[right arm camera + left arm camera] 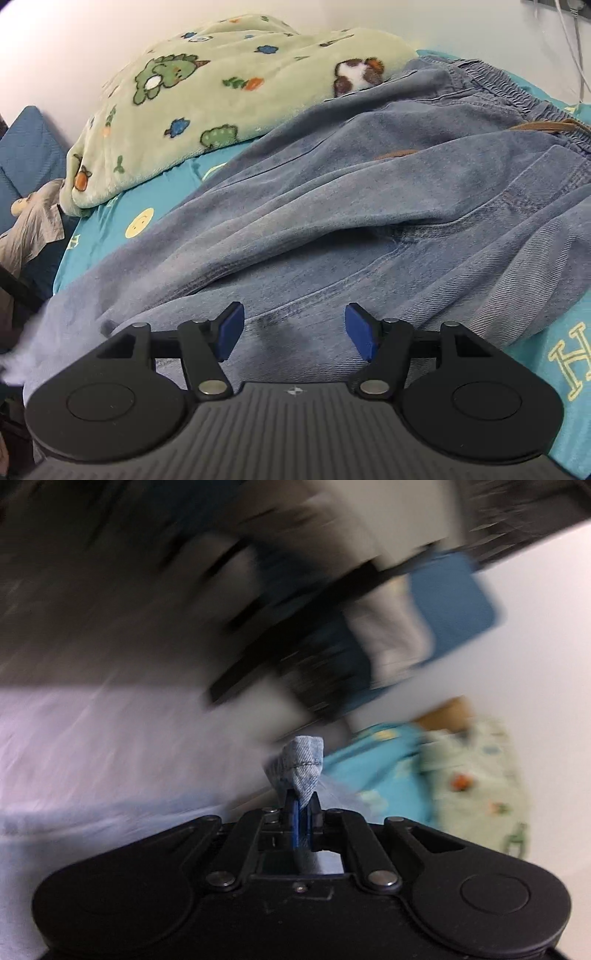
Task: Fold clothes
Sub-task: 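Grasp the jeans leg hem with the left gripper and lift it, then grasp the elastic waistband with the right gripper while the left gripper holds the hem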
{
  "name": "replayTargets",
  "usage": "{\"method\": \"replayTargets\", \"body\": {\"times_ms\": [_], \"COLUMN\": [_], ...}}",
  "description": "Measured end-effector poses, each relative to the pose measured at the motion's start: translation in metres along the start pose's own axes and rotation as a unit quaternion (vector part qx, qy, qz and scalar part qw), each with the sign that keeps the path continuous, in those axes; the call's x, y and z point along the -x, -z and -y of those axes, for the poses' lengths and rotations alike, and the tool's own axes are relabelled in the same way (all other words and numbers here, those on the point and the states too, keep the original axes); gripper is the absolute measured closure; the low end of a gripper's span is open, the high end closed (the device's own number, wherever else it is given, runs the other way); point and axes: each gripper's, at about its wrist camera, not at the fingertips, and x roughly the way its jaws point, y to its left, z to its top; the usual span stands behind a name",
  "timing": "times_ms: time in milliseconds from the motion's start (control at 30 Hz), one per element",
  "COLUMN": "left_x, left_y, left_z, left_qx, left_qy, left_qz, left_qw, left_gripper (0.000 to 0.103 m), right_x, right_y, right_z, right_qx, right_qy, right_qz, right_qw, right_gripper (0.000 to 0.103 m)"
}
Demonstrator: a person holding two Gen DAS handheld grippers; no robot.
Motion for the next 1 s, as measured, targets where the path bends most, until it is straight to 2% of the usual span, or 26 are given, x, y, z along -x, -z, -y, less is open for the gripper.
{"method": "replayTargets", "body": {"times_ms": [100, 267, 467, 533, 600, 700, 800, 933, 1000], "left_x": [-0.013, -0.006, 0.036, 0.057, 0.080, 0.112, 0.133, 0.132, 0.123], "left_y": [-0.001, -0.013, -0.033, -0.039, -0.048, -0.059, -0.063, -0.053, -0.045], "left_z": [-0.015, -0.007, -0.006, -0.009, -0.016, -0.047, -0.086, -0.136, -0.153], "left_qx": [0.036, 0.029, 0.039, 0.032, 0.023, 0.060, 0.094, 0.152, 0.168], "left_qy": [-0.008, -0.005, 0.028, 0.030, 0.028, 0.024, 0.003, -0.019, -0.028], "left_qz": [-0.019, -0.048, -0.115, -0.129, -0.137, -0.141, -0.142, -0.178, -0.194], "left_qw": [0.9991, 0.9984, 0.9922, 0.9907, 0.9899, 0.9880, 0.9855, 0.9720, 0.9661], "left_gripper": [0.100, 0.096, 0.082, 0.070, 0.066, 0.061, 0.058, 0.053, 0.052], "right_x": [0.002, 0.005, 0.017, 0.023, 0.029, 0.039, 0.049, 0.076, 0.091], "right_y": [-0.001, -0.004, -0.012, -0.016, -0.020, -0.027, -0.033, -0.048, -0.057], "right_z": [0.002, 0.005, 0.008, 0.011, 0.014, 0.018, 0.024, 0.051, 0.070], "right_qx": [-0.005, -0.010, -0.012, -0.016, -0.020, -0.024, -0.031, -0.078, -0.096], "right_qy": [0.002, 0.005, 0.001, -0.003, -0.006, -0.010, -0.014, -0.030, -0.022], "right_qz": [0.003, 0.009, 0.029, 0.033, 0.036, 0.042, 0.047, 0.061, 0.077], "right_qw": [1.000, 1.000, 0.999, 0.999, 0.999, 0.999, 0.998, 0.995, 0.992], "right_gripper": [0.040, 0.040, 0.040, 0.040, 0.040, 0.040, 0.040, 0.040, 0.039]}}
